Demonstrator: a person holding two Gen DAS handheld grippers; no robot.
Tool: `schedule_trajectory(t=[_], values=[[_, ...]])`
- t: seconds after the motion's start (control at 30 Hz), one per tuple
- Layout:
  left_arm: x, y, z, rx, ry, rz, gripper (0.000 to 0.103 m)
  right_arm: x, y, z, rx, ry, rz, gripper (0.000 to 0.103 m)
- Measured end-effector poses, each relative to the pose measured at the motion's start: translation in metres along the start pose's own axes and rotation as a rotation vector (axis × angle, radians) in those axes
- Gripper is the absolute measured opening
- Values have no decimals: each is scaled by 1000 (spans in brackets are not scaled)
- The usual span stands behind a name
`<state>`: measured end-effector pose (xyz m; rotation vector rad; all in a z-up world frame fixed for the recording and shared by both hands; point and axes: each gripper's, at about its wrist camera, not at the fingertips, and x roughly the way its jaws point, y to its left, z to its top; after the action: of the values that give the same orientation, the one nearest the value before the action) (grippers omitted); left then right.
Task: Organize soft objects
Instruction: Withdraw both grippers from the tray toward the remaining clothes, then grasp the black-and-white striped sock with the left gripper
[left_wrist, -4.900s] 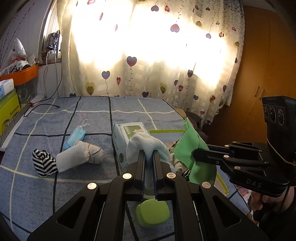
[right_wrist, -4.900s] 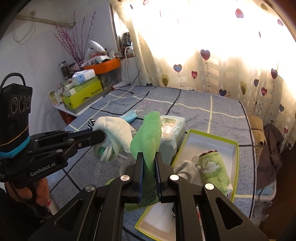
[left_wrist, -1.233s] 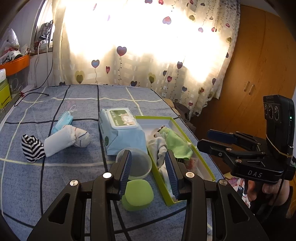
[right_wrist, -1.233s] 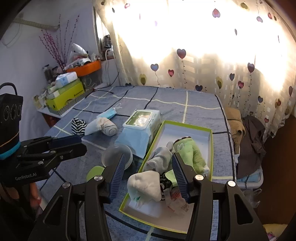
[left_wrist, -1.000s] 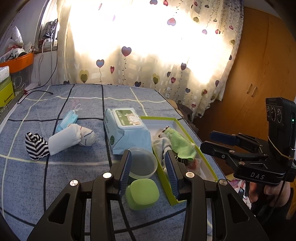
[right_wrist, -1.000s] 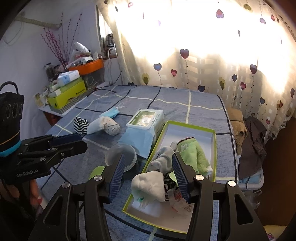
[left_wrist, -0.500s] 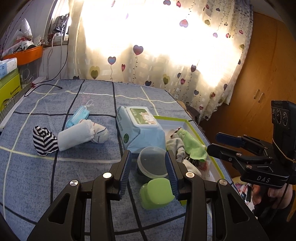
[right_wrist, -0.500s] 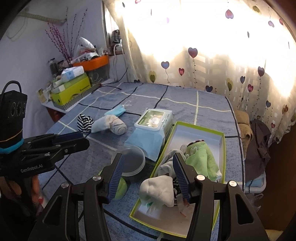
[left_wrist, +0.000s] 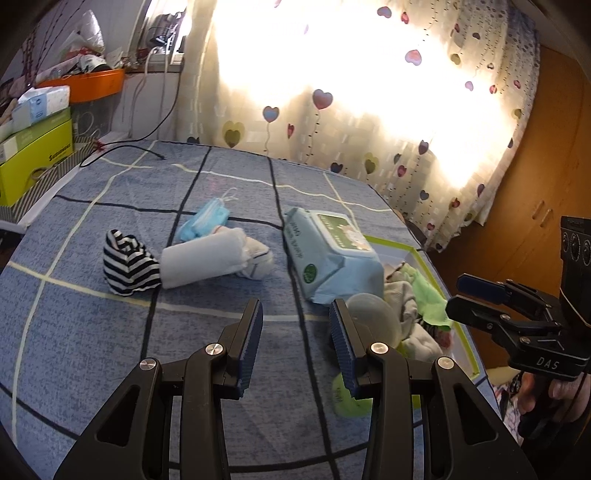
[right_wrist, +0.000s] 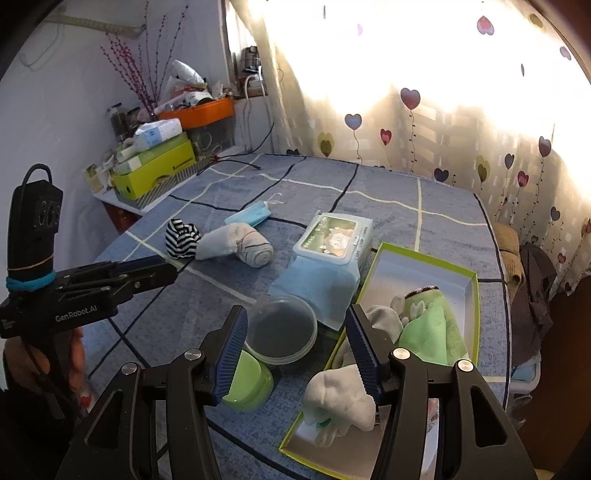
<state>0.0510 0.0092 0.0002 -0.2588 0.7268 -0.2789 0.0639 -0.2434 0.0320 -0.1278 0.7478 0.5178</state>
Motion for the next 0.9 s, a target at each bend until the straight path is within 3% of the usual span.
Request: schedule_trajectory(t=[0.33,0.9], values=[[-5,41,2,-75,-25,67,39,23,18,18,-67,22,37,55],[4,108,12,-158,-13,203,39,94,65,68,-318,115,123,55]])
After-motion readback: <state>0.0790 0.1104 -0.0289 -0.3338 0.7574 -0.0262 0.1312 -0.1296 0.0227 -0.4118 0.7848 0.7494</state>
